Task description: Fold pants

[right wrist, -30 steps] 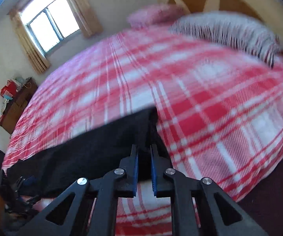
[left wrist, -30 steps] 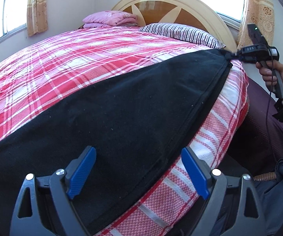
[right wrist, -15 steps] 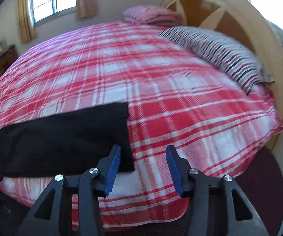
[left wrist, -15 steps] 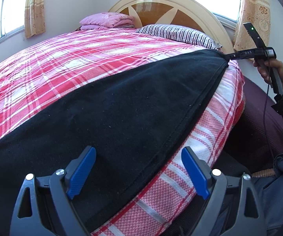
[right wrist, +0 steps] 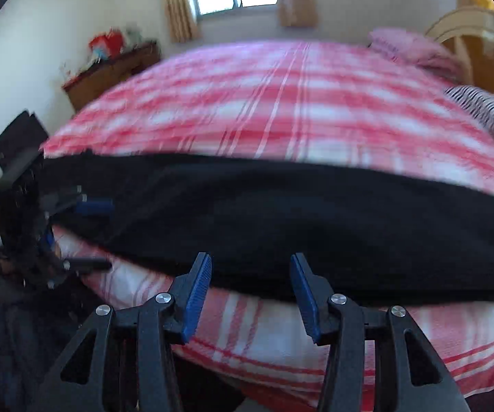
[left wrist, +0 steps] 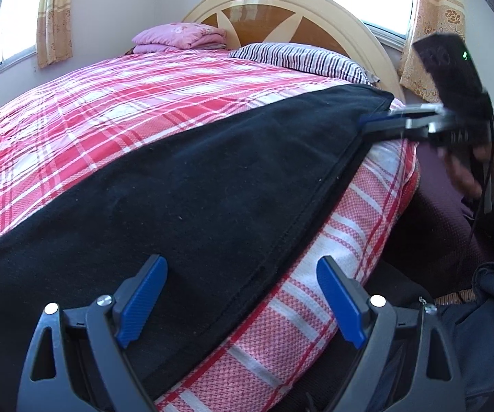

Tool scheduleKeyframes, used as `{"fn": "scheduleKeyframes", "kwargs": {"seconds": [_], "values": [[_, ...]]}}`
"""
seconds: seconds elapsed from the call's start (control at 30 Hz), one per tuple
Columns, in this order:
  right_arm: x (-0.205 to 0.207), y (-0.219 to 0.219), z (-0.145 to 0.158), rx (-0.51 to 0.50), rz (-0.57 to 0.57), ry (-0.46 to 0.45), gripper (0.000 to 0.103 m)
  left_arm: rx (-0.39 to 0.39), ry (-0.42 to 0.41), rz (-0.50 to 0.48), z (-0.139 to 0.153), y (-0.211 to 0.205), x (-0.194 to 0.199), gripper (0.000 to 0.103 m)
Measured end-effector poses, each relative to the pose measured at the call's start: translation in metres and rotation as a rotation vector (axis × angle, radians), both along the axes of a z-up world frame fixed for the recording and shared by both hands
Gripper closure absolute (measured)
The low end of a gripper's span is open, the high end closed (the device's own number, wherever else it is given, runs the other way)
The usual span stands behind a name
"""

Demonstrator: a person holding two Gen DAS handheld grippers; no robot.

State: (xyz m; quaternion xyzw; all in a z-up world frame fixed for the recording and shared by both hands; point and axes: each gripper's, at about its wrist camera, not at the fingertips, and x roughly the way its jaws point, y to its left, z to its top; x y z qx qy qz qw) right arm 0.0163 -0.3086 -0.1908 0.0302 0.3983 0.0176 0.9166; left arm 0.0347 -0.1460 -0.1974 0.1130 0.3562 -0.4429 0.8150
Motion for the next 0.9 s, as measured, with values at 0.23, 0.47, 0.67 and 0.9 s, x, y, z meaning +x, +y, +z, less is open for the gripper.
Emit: {"fn": "scheduleKeyframes", "kwargs": {"seconds": [0.23, 0.47, 0.67, 0.9], "values": [[-0.002, -0.004, 0.001, 0.023, 0.007, 0.083, 0.054, -0.056, -0.011, 0.047, 0.008, 0.012, 0.003, 0.012], [-0.004, 0.021, 0.015, -0.148, -0.007, -0.047, 0.054, -0.056, 0.009, 0.053, 0.003, 0.010, 0.007, 0.012], [0.011, 0.045, -0.008, -0.305, 0.039, -0.016, 0.057, -0.029, 0.008, 0.070, 0.001, 0.010, 0.009, 0.012], [0.006, 0.049, -0.005, -0.348, 0.056, -0.020, 0.095, -0.037, 0.006, 0.133, 0.007, 0.022, 0.016, 0.012]]}}
